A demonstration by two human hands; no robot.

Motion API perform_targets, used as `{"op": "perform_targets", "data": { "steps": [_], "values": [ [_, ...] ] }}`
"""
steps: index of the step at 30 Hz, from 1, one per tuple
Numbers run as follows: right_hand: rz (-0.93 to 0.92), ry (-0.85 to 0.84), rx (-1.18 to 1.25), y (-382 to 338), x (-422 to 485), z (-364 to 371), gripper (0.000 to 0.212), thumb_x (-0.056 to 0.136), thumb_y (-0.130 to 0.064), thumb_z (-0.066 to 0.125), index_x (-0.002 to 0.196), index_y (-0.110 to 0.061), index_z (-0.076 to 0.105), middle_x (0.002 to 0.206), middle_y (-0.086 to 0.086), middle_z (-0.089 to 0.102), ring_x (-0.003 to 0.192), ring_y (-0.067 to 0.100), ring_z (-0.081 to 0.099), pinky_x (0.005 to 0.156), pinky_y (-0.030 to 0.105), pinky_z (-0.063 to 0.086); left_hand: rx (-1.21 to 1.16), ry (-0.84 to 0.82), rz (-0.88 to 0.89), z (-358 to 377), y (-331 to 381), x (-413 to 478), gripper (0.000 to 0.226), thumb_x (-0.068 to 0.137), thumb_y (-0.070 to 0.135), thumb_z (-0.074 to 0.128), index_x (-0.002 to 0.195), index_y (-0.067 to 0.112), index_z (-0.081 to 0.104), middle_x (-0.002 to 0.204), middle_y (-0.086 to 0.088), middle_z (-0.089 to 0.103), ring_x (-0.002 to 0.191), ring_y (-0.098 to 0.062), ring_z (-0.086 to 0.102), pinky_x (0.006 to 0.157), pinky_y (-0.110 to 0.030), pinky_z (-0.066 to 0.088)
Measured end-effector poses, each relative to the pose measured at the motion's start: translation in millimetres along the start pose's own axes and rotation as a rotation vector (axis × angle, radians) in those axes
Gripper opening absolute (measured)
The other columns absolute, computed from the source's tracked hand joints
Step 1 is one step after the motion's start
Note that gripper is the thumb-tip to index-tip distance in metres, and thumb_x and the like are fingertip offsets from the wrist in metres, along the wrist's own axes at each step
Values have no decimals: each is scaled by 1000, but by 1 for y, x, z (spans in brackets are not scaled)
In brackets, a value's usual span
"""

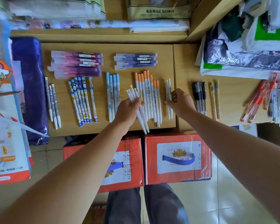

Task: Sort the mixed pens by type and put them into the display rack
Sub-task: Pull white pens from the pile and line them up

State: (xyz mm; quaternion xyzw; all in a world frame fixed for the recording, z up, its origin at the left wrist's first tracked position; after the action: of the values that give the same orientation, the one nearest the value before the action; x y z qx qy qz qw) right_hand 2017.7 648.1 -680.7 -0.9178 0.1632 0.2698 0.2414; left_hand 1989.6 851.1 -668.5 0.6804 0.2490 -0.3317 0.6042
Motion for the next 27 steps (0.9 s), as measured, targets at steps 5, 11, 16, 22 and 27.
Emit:
{"op": "perform_targets", "data": {
  "steps": [5, 11, 16, 22, 27],
  "values": [
    [-15, 33, -42, 2, 0, 0, 24, 87, -27, 67, 104, -11, 59, 91, 3, 64, 77, 15, 57, 52, 16, 34, -7, -10, 0, 3, 3, 4, 27, 100, 33, 44, 82, 23, 62, 92, -6, 66, 84, -28, 58, 75, -38, 44],
    [-63, 42, -13, -2, 2, -6, 16, 88, -21, 66, 99, -10, 62, 86, 0, 60, 72, 12, 54, 51, 13, 33, 0, 13, 10, 7, 10, 8, 28, 92, 44, 49, 75, 28, 65, 93, -13, 65, 83, -34, 60, 76, -45, 49],
    [-36, 57, 61, 10, 4, -25, 8, 87, -20, 64, 90, -14, 60, 81, 2, 60, 74, 18, 56, 55, 22, 34, -18, -6, -3, 16, 12, 10, 30, 86, 48, 50, 72, 34, 72, 89, -13, 54, 74, -26, 50, 67, -41, 42],
    [30, 124, 15, 51, -5, -44, 13, 89, -17, 62, 98, -7, 65, 82, 7, 64, 74, 22, 56, 57, 26, 36, -4, -12, 21, 39, 22, 13, 28, 99, 34, 48, 78, 26, 65, 84, -11, 49, 63, -21, 35, 65, -32, 31],
    [3, 146, -28, 60, -7, -42, 14, 90, -14, 61, 98, -4, 64, 81, 6, 61, 69, 19, 52, 51, 22, 30, 29, -26, 22, 62, 23, 20, 29, 100, 29, 47, 91, 12, 68, 69, 9, 59, 62, -8, 50, 65, -24, 39]
  ]
}}
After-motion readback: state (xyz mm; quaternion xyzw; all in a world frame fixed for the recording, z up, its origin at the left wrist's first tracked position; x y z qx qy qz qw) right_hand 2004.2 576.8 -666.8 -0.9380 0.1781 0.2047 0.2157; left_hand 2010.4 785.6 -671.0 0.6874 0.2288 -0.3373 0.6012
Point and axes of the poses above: each hand's wrist, its own x-axis towards the middle knuckle, its own z-axis out of the palm, y = z × x, the point moved 4 cm from there along x, towards the middle knuckle
